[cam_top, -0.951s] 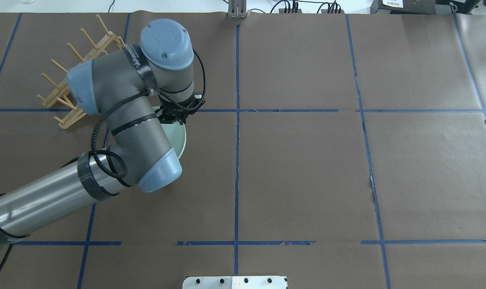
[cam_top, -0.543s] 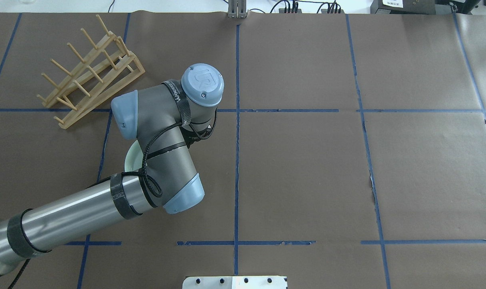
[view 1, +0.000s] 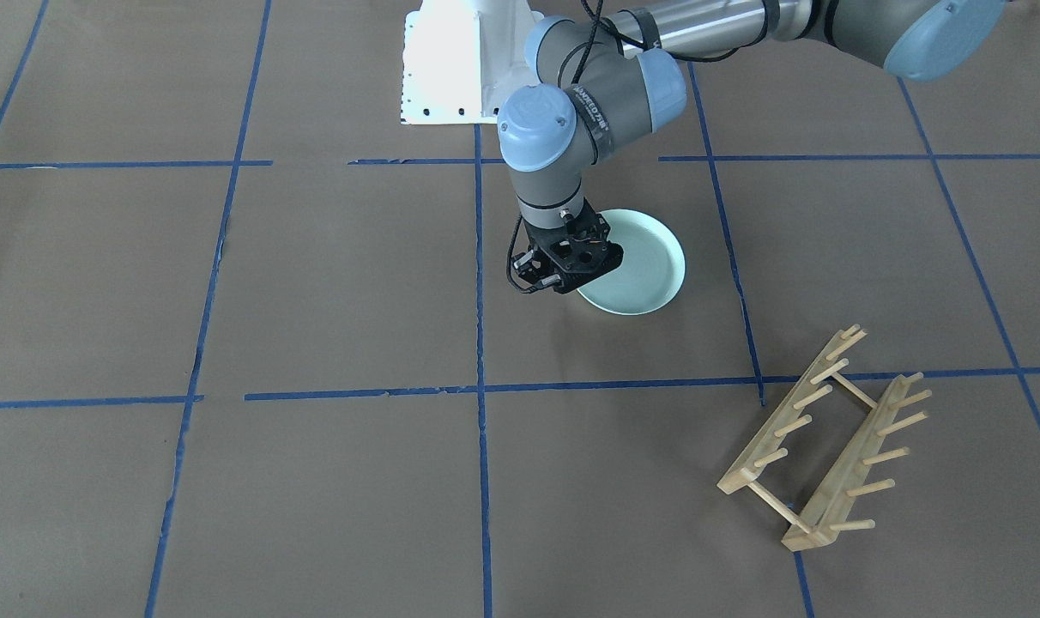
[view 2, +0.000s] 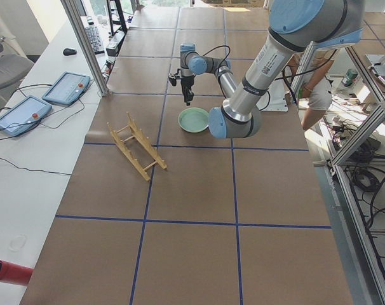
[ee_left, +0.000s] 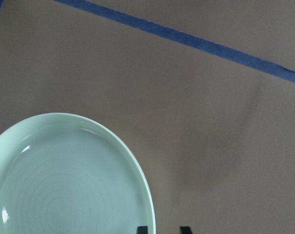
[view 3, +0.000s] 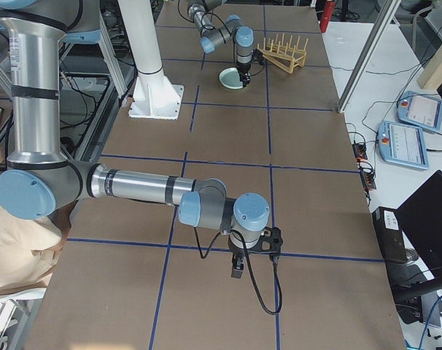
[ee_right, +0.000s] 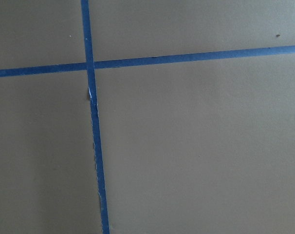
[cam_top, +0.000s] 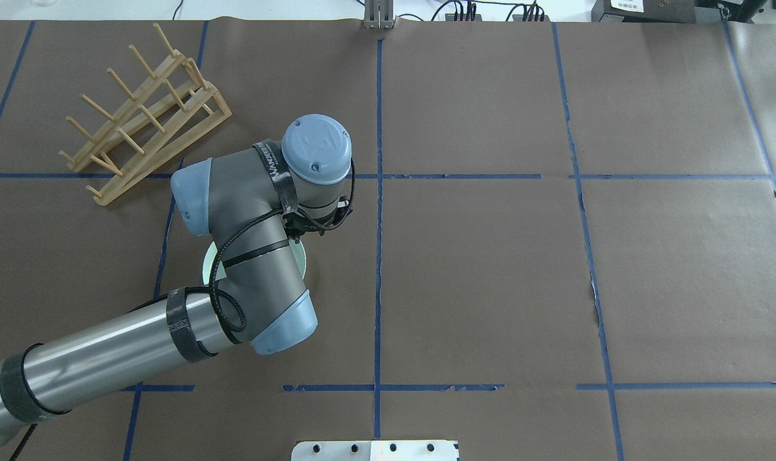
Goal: Place plate on table
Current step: 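Carry the plate toward the robot and lower it flat onto the table, then open the left gripper and withdraw the left arm away from the plate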
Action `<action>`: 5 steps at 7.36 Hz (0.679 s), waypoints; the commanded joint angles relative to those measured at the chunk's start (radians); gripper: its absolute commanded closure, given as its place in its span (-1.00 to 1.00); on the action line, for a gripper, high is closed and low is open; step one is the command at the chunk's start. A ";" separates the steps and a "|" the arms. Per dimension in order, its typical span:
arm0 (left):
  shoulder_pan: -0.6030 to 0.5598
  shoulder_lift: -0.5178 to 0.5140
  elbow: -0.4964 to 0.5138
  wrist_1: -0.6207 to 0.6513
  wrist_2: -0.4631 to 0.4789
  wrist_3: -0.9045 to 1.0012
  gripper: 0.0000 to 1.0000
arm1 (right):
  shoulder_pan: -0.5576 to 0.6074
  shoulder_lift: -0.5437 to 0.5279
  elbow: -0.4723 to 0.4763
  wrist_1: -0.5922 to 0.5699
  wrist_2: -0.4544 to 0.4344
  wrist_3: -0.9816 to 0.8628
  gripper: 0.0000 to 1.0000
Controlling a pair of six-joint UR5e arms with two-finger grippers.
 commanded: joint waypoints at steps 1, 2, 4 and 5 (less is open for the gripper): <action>-0.142 0.101 -0.216 -0.028 -0.015 0.226 -1.00 | 0.000 0.000 0.001 0.000 0.000 0.000 -1.00; -0.251 0.142 -0.233 -0.031 -0.120 0.391 -1.00 | 0.000 0.000 -0.001 0.000 0.000 0.000 -1.00; -0.513 0.252 -0.233 -0.029 -0.325 0.836 -1.00 | 0.000 0.000 -0.001 0.000 0.000 0.000 -1.00; -0.624 0.334 -0.221 -0.028 -0.384 1.072 -1.00 | 0.000 0.000 0.000 0.000 0.000 0.000 -1.00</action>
